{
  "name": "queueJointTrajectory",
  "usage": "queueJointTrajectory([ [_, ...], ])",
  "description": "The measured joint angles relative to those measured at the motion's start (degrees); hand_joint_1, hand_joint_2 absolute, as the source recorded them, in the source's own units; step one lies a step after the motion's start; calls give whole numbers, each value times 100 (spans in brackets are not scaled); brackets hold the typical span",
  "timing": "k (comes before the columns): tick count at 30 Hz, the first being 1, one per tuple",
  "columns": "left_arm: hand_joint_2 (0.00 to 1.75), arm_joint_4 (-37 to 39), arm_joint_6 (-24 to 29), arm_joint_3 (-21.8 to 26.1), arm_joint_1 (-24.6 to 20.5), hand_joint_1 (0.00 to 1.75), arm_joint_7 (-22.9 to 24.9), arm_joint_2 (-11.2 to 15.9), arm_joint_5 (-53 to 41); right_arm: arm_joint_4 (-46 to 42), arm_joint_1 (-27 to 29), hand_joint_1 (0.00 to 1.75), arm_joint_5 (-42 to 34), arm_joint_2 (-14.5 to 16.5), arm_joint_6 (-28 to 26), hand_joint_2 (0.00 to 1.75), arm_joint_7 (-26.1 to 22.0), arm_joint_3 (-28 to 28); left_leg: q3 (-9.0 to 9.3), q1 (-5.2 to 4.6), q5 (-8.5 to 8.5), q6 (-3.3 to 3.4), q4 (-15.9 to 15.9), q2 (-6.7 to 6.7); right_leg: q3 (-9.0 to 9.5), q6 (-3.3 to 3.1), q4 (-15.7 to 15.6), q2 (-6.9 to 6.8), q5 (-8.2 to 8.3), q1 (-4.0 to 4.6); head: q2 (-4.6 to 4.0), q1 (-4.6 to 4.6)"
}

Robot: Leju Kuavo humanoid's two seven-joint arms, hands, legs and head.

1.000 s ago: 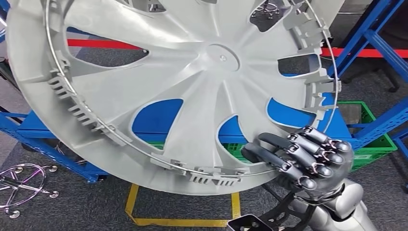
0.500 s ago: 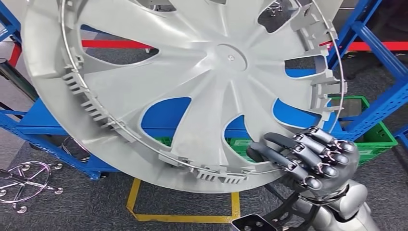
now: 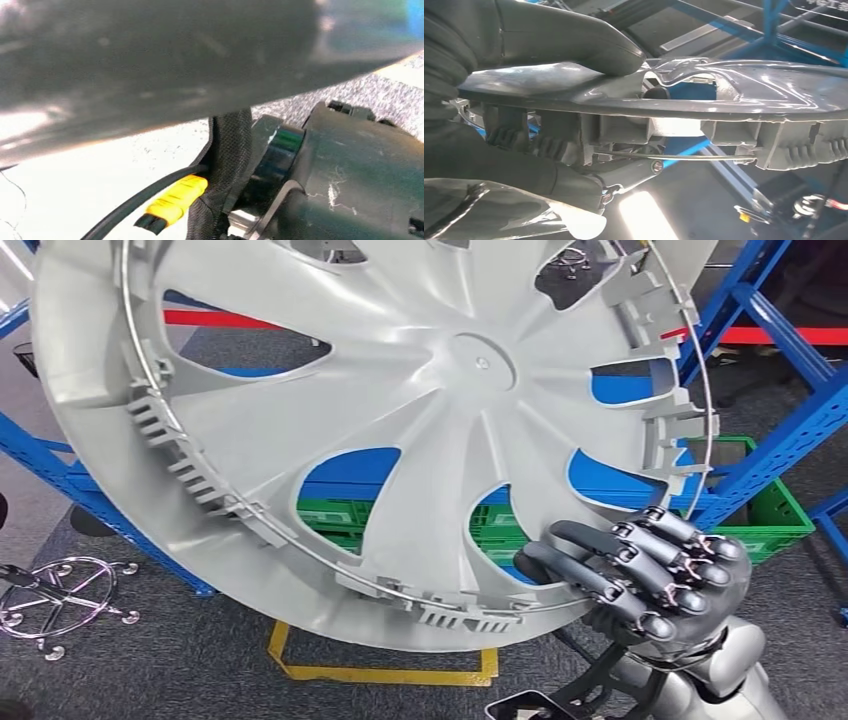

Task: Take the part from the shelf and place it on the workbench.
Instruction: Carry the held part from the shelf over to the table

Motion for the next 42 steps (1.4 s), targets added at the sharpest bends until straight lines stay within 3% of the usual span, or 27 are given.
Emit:
queueJointTrajectory([
  [3, 0, -16, 60, 20, 19, 0, 10, 8, 0, -3, 5, 175, 2, 0, -2, 175, 11, -1, -227, -5, 191, 73, -3, 14, -273, 27, 934, 27, -782, 2, 0, 21],
  [4, 0, -23, 82, 26, 30, 0, 13, 10, 1, -3, 8, 175, 3, 0, -2, 175, 25, -1, -319, -11, 252, 75, 9, 14, -306, 33, 1228, 28, -898, 2, 0, 20],
  [5, 0, -33, 105, 31, 44, 0, 14, 15, 1, -3, 12, 175, 3, 0, -2, 175, 42, -1, -412, -15, 310, 72, 27, 14, -265, 37, 1368, 28, -885, 2, 0, 20],
  [6, 0, -42, 124, 34, 58, 0, 14, 20, 1, -3, 13, 175, 3, 0, -2, 175, 60, -1, -503, -17, 361, 61, 49, 13, -128, 35, 1310, 28, -767, 2, 0, 21],
  [8, 0, -59, 153, 38, 79, 0, 16, 28, -4, -3, 10, 175, 3, 0, -2, 175, 81, -1, -658, -17, 446, 29, 105, 10, 388, 10, 671, 30, -523, 3, 0, 23],
  [10, 0, -79, 189, 38, 91, 0, 24, 39, -30, -10, 7, 175, 7, 0, -3, 175, 87, -1, -765, -28, 526, -25, 162, 5, 879, -18, -53, 40, -539, 20, 0, 28],
  [12, 0, -98, 226, 38, 99, 0, 34, 59, -62, -21, 10, 175, 12, 0, -4, 175, 87, -1, -822, -29, 620, -93, 182, 2, 998, -52, -300, 50, -595, 47, 0, 36],
  [13, 0, -103, 236, 37, 105, 0, 39, 74, -75, -26, 10, 175, 13, 0, -5, 175, 87, -1, -839, -21, 652, -129, 183, -2, 943, -91, -295, 43, -560, 44, 0, 37],
  [15, 0, -115, 264, 33, 118, 0, 51, 98, -100, -31, 3, 175, 16, 0, -6, 175, 83, -1, -906, -2, 466, -203, 322, -4, 866, -186, -304, 17, -459, 30, 0, 27],
  [18, 0, -128, 395, 14, 132, 0, 70, 131, -147, -33, -2, 175, 60, 0, -8, 175, 65, -1, -1130, 33, -336, -296, 1242, -3, 683, -269, -304, -16, -282, 29, 0, 14],
  [19, 0, -131, 455, 1, 133, 0, 73, 139, -164, -33, -3, 175, 85, 0, -8, 175, 61, -1, -1176, 44, -492, -317, 1569, -3, 609, -273, -297, -23, -219, 34, 0, 14],
  [20, 0, -134, 509, -18, 134, 0, 76, 148, -180, -33, -4, 175, 106, 0, -8, 175, 61, -1, -1158, 53, -515, -330, 1763, -3, 521, -271, -284, -27, -157, 38, 0, 15],
  [21, 0, -137, 562, -40, 135, 0, 78, 161, -194, -33, -5, 175, 124, 0, -8, 175, 60, -1, -1056, 59, -417, -334, 1769, -2, 430, -263, -268, -30, -99, 40, 0, 14],
  [22, 0, -140, 613, -66, 136, 0, 80, 174, -206, -35, -5, 175, 133, 0, -8, 175, 56, -1, -866, 63, -263, -328, 1579, -2, 343, -251, -251, -32, -45, 41, 0, 14],
  [24, 0, -155, 699, -123, 133, 0, 82, 212, -223, -58, -6, 175, 139, 0, -9, 175, 38, -1, -274, 55, -99, -282, 784, -4, 205, -206, -221, -35, 52, 49, 0, 13],
  [26, 0, -181, 775, -180, 124, 0, 83, 250, -236, -95, -8, 175, 125, 0, -10, 175, -6, -1, 133, 27, -165, -207, 127, -9, 133, -145, -220, -46, 160, 57, 0, 14],
  [27, 0, -192, 814, -214, 121, 0, 84, 267, -244, -112, -6, 175, 110, 0, -11, 175, -41, -5, 182, 7, -194, -167, -2, -11, 112, -113, -236, -54, 217, 56, 0, 15],
  [29, 0, -205, 899, -310, 121, 0, 91, 290, -262, -138, 15, 175, 68, 0, -12, 175, -146, -38, 109, 1, -100, -79, -44, -3, 71, -50, -251, -49, 266, 45, 0, 17],
  [31, 0, -214, 957, -406, 124, 0, 98, 309, -281, -168, 44, 175, 33, 0, -13, 175, -239, -89, 4, 13, 30, 16, -74, 21, -57, -1, 3, -13, -55, 40, 0, 31],
  [33, 0, -220, 995, -474, 118, 0, 99, 316, -291, -187, 67, 175, 5, 0, -13, 175, -295, -125, -139, 4, 146, 73, -69, 35, -236, 21, 662, 17, -634, 37, 0, 42],
  [34, 0, -222, 1015, -505, 112, 0, 102, 317, -292, -192, 81, 175, -8, 0, -13, 175, -319, -138, -223, -6, 207, 83, -61, 36, -288, 25, 1016, 23, -827, 38, 0, 41],
  [35, 0, -225, 1036, -537, 105, 0, 104, 317, -292, -195, 96, 175, -17, 0, -13, 175, -339, -150, -315, -16, 270, 87, -48, 36, -283, 25, 1256, 26, -888, 40, 0, 40],
  [36, 0, -227, 1055, -567, 102, 0, 107, 319, -292, -195, 107, 175, -22, 0, -13, 175, -353, -163, -413, -25, 330, 85, -29, 36, -196, 21, 1325, 27, -820, 42, 0, 39],
  [37, 0, -230, 1072, -595, 100, 0, 110, 320, -292, -196, 114, 175, -24, 0, -13, 175, -362, -177, -511, -31, 386, 78, -4, 35, -17, 8, 1199, 27, -669, 46, 0, 39],
  [39, 0, -234, 1101, -638, 99, 0, 110, 323, -292, -209, 115, 175, -25, 0, -13, 175, -372, -205, -678, -43, 479, 46, 62, 33, 572, -33, 483, 28, -468, 62, 0, 41],
  [41, 0, -240, 1131, -676, 95, 0, 110, 329, -293, -235, 116, 175, -32, 0, -13, 175, -380, -222, -787, -50, 584, -3, 108, 34, 1045, -63, -227, 32, -546, 85, 0, 38],
  [42, 0, -244, 1147, -692, 94, 0, 110, 337, -293, -245, 117, 175, -38, 0, -13, 175, -384, -227, -825, -48, 643, -32, 106, 35, 1128, -69, -393, 35, -599, 101, 0, 38],
])
